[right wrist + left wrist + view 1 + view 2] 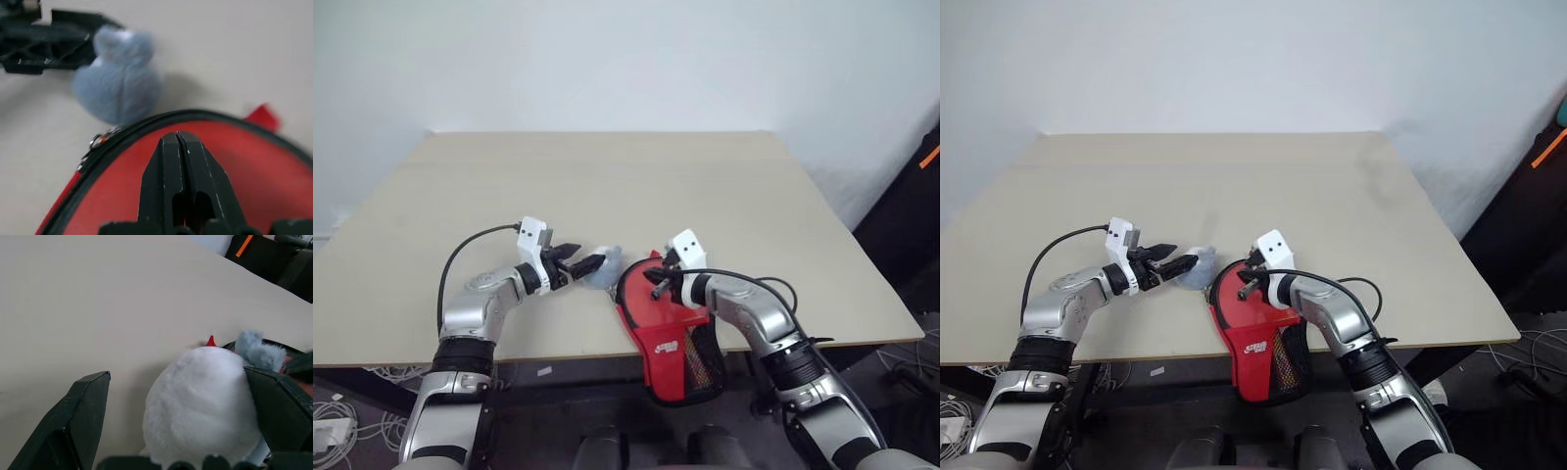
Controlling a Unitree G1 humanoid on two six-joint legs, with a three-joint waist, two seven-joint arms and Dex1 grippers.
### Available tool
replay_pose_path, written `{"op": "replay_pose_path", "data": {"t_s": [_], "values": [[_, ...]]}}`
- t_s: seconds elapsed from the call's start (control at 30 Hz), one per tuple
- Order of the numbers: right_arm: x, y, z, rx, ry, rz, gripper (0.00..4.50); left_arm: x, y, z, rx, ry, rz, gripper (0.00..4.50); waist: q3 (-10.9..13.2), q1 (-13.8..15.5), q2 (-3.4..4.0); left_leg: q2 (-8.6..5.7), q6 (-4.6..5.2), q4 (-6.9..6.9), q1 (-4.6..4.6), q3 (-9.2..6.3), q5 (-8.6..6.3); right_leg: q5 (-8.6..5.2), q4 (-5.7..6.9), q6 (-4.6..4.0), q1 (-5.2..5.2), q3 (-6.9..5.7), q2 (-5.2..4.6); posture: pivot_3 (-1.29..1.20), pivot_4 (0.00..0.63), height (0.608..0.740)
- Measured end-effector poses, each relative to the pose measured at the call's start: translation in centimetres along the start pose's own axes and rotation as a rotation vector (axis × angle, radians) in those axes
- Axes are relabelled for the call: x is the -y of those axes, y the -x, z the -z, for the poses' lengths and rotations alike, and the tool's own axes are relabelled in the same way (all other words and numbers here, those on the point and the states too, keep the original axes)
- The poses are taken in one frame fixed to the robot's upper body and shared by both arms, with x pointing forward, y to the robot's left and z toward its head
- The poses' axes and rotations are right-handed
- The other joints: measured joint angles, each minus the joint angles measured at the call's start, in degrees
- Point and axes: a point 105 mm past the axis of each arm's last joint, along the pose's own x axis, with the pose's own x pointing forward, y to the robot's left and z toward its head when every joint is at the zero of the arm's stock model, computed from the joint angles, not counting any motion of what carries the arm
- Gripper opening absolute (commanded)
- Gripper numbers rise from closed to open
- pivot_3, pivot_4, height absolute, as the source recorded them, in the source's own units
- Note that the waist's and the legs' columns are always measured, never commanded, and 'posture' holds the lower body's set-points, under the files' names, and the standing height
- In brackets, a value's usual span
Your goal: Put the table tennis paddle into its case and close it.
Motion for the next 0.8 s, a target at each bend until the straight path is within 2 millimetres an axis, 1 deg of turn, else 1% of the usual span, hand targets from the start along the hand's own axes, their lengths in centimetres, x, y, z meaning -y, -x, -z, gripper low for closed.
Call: {"op": "replay_pose_path", "data": {"t_s": [0.07,0.1,0.3,0.5,0.57,0.63,0.8], "values": [[-0.4,-0.6,1.1,-0.020,-0.011,-0.016,0.01,0.0,-0.3,0.1,0.003,0.009,0.000,4.50,0.0,0.0,0.00,0.00,0.00,0.01,0.00,0.00,0.00,0.02,0.01,-0.03,0.00,0.00,0.00,0.00,0.000,0.740],[-0.5,-0.8,1.2,-0.017,-0.012,-0.019,0.01,0.0,-0.4,0.3,0.002,0.012,-0.001,4.50,0.0,-0.2,0.00,0.00,0.00,0.01,0.00,-0.01,0.00,0.02,0.01,-0.03,0.00,0.00,0.00,0.00,0.000,0.740],[-0.7,-1.3,1.2,0.001,0.005,-0.026,0.01,-0.2,-0.9,0.8,-0.004,0.027,-0.018,4.50,0.0,-0.4,-0.04,0.01,-0.01,-0.02,0.11,-0.02,0.00,0.02,0.06,-0.03,0.05,-0.01,0.02,0.00,0.000,0.740],[-0.7,-1.5,1.2,0.008,0.009,-0.020,0.01,0.5,-1.6,1.5,-0.011,0.053,0.004,4.50,-0.1,-0.5,-0.08,0.03,-0.02,-0.01,0.15,-0.01,0.00,0.03,0.08,-0.03,0.07,-0.01,0.02,0.00,0.000,0.740],[-0.7,-1.6,1.2,0.008,0.009,-0.017,0.00,0.8,-1.7,2.0,-0.020,0.063,0.016,4.13,-0.1,-0.6,-0.09,0.03,-0.02,-0.02,0.16,-0.01,0.00,0.03,0.09,-0.04,0.08,-0.01,0.02,0.00,0.000,0.740],[-0.7,-1.6,1.2,0.010,0.005,-0.016,0.00,1.3,-1.7,2.5,-0.035,0.070,0.036,3.59,-0.1,-0.7,-0.11,0.03,-0.02,-0.02,0.16,-0.01,-0.01,0.05,0.09,-0.07,0.08,-0.01,0.02,0.00,0.000,0.740],[-0.6,-1.7,1.2,0.008,-0.001,-0.009,0.00,1.8,-1.7,2.8,-0.044,0.069,0.057,1.90,-0.3,-0.7,-0.12,0.04,-0.03,-0.02,0.19,-0.02,-0.01,0.05,0.10,-0.07,0.10,-0.01,0.02,0.00,0.000,0.740]]}}
